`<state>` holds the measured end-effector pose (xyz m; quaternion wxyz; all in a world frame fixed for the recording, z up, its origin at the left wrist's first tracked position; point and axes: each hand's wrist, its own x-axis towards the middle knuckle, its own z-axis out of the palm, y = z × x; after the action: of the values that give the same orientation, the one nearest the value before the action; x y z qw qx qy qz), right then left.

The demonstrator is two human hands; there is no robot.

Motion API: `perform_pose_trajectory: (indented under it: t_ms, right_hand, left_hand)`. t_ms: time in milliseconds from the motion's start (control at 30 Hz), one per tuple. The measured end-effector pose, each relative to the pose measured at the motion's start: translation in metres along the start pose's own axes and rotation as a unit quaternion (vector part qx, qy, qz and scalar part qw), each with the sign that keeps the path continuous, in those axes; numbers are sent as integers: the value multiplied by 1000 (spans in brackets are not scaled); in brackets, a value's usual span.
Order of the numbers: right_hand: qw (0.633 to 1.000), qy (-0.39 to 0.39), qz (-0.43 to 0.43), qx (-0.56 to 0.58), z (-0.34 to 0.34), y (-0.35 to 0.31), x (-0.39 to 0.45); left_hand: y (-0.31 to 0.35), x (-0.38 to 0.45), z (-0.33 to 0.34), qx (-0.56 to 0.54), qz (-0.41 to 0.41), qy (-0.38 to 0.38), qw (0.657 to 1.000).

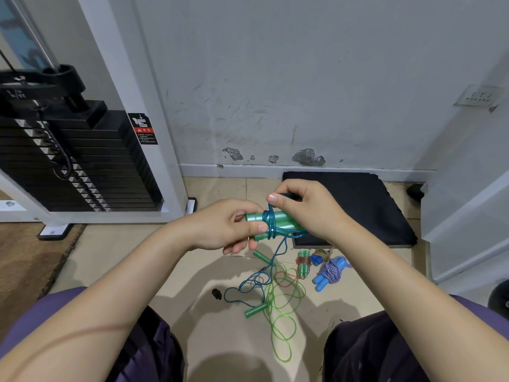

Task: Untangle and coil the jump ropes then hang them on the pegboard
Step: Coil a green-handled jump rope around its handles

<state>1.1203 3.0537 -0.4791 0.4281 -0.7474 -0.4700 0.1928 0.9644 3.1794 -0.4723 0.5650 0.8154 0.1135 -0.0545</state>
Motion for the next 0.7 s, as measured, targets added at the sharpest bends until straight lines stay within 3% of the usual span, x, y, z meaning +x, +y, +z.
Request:
perform_pose_trajectory:
  t_ms: [133,233,467,567,700]
  right_hand:
    - [997,-39,24,68,0,2,-1]
    - [997,-57,7,58,-1,3,-2]
    - [991,-61,22,117,-3,-8,-5]
    - [976,-93,36,192,-8,-10,-5]
    - [934,-128,89,321,-8,-4,-3]
  left_hand:
    - [-4,0,2,10,-4,-12,1000]
    - [-6,-1,1,6,1,-9,1000]
    - [-8,-1,-4,-28,45,61,997]
    - [-7,1,-4,-61,65,108,990]
    - [-8,1,-4,-76,80,116,987]
